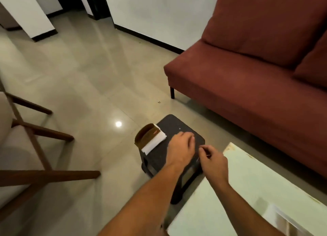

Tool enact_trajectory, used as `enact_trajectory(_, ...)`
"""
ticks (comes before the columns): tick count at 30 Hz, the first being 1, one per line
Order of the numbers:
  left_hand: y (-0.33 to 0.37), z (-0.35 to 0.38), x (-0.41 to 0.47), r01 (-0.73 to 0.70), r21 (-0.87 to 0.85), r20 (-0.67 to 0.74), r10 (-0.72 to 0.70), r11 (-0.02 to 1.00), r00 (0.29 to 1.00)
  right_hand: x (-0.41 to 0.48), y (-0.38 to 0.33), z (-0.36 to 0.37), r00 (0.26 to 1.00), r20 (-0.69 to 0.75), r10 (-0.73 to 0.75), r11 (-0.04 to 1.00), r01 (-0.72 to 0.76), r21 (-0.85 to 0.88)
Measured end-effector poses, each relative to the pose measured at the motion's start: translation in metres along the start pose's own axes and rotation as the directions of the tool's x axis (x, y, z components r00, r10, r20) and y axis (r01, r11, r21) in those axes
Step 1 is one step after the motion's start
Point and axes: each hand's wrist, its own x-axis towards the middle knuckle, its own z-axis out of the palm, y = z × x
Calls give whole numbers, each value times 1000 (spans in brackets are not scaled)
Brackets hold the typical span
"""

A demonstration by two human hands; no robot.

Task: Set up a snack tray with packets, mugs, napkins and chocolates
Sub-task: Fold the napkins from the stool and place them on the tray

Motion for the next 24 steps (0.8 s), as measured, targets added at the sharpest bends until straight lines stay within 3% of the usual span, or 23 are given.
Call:
enact_trajectory(5,-110,-57,44,182,22,-209,-174,983,962,36,-51,107,987,88,133,986,-141,92)
enact_trajectory(8,-167,-73,61,323,14,-230,-312,946,922,55,-69,163,975,112,193,971,-206,123)
enact_trajectory(13,-224,-72,82,424,42,-126,-417,905,900,82,-80,234,946,101,309,949,-313,29)
enact_trajectory(19,-247,-55,104,354,86,143,-363,931,921,102,-78,272,922,71,381,920,-370,-126)
enact_trajectory(24,-254,-43,108,328,79,197,-337,941,920,105,-75,286,915,46,400,908,-390,-152)
